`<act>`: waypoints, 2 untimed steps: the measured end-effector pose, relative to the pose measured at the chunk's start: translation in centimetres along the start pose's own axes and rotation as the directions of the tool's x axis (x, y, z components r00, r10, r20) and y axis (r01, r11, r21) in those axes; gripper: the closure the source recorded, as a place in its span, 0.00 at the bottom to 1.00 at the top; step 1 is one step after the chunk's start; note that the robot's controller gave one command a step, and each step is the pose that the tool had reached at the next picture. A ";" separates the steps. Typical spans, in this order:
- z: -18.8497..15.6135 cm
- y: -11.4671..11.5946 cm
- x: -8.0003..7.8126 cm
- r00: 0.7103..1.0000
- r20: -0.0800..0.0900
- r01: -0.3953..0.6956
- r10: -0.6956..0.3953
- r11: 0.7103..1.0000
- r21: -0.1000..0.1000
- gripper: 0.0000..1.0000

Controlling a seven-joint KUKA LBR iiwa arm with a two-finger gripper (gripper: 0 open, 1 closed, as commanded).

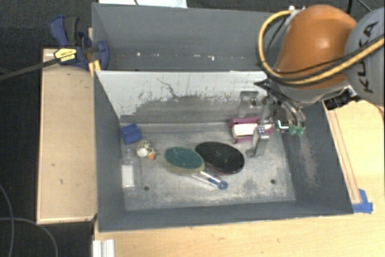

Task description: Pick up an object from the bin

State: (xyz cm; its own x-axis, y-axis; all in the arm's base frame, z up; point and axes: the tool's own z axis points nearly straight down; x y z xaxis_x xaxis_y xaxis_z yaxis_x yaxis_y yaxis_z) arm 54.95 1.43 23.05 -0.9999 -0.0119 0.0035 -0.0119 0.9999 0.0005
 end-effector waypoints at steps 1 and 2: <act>14.5 2.4 0.3 0.955 0.011 0.296 -0.296 0.955 0.002 0.00; 14.1 2.4 0.2 0.956 0.012 0.293 -0.293 0.956 0.002 1.00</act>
Offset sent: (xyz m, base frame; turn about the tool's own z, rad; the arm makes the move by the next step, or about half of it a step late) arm -0.0069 0.0237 -0.1477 -0.3011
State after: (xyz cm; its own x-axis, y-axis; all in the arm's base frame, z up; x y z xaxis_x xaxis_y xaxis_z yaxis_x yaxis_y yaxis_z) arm 54.66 3.88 8.98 -0.9525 -0.3045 -0.0089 -0.3045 0.9525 -0.0005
